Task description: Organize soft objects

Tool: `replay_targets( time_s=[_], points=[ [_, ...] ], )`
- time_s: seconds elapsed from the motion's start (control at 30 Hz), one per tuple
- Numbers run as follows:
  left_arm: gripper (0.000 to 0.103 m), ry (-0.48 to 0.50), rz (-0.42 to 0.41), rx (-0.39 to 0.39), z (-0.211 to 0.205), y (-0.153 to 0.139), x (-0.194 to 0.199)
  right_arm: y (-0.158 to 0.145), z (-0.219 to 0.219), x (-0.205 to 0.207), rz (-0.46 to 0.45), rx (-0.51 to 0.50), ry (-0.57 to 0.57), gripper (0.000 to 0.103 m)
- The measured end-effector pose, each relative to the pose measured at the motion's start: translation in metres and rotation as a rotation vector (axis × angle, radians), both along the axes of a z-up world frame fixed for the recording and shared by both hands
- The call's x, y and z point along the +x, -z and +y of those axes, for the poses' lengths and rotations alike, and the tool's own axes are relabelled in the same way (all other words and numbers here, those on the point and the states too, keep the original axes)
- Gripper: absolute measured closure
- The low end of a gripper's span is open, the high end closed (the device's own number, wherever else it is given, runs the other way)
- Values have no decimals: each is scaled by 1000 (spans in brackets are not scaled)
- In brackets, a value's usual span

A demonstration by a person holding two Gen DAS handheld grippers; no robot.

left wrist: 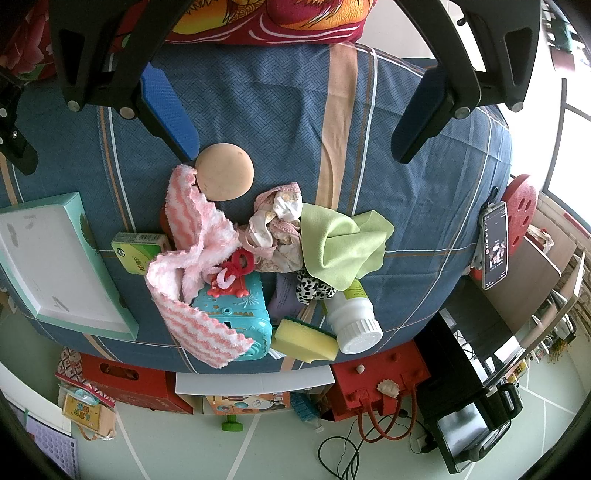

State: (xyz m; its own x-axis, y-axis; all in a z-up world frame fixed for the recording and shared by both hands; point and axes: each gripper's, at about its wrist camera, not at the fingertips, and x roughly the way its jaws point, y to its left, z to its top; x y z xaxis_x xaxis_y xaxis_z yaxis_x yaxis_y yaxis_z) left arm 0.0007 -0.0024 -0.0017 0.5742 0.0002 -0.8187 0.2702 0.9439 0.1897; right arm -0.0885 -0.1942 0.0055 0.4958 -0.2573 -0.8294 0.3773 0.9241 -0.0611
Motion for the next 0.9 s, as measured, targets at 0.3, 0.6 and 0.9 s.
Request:
replay_targets(
  time_s=[0.3, 0.6, 0.9],
  points=[
    [0, 0, 1, 0, 0, 0, 0, -1, 1, 0, 0, 0, 0, 0],
    [0, 8, 27, -36, 6, 7, 3, 3, -6, 0, 0, 64, -3, 0],
    [0, -16, 105, -236, 35, 1, 15, -22, -11, 6, -101, 132, -84, 0]
  ],
)
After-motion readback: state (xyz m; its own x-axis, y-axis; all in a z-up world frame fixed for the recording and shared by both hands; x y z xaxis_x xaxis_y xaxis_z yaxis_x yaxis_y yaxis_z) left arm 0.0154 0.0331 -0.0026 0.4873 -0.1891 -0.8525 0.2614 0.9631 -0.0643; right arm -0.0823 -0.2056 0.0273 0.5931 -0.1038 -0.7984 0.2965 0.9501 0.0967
